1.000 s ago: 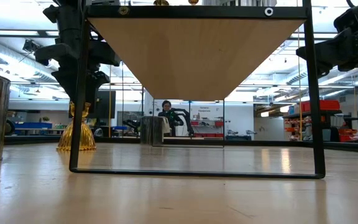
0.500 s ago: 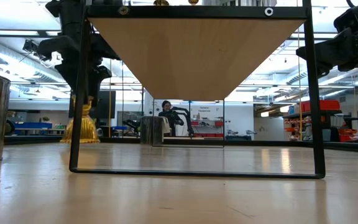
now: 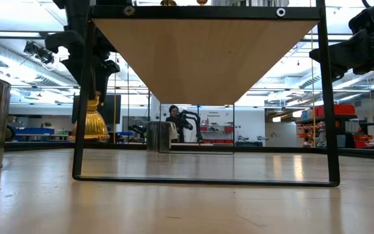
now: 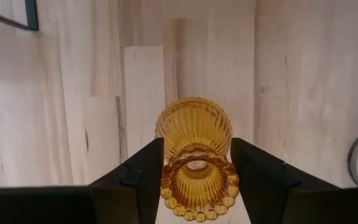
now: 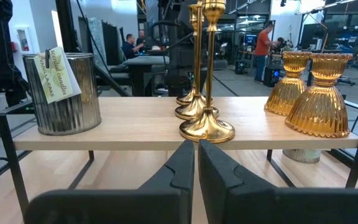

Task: Pick & Place candle stick holders
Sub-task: Put the glass candle holder on the shelf aligned with the other glass candle holder

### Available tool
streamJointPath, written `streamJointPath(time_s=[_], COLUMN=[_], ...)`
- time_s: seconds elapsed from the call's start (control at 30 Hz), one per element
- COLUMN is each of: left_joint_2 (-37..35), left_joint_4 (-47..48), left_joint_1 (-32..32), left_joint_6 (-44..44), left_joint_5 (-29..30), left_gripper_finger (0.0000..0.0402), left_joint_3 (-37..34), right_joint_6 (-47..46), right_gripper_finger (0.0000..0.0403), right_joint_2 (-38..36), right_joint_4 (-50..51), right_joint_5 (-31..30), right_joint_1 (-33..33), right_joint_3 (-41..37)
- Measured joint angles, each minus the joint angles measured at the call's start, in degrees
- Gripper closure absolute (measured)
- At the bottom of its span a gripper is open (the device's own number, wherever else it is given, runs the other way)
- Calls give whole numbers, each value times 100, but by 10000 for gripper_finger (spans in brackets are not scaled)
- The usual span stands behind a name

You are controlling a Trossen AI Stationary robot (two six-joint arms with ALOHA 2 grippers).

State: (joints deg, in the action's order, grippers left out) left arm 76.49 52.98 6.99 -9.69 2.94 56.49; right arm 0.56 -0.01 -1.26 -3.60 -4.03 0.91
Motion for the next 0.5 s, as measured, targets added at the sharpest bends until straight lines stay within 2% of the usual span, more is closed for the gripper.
streamJointPath(time_s=[0.5], left_joint_2=[0], left_joint_4=[329], left_joint_1=[67], left_joint_6=[-176], left_joint_5=[-16], left_gripper_finger=[221], left_joint_3=[-1], right_joint_6=[0], right_gripper_finger=[376], right_joint_2=[0], right_joint_4=[0], right_joint_5=[0], right_joint_1=[0], right_joint_3=[0])
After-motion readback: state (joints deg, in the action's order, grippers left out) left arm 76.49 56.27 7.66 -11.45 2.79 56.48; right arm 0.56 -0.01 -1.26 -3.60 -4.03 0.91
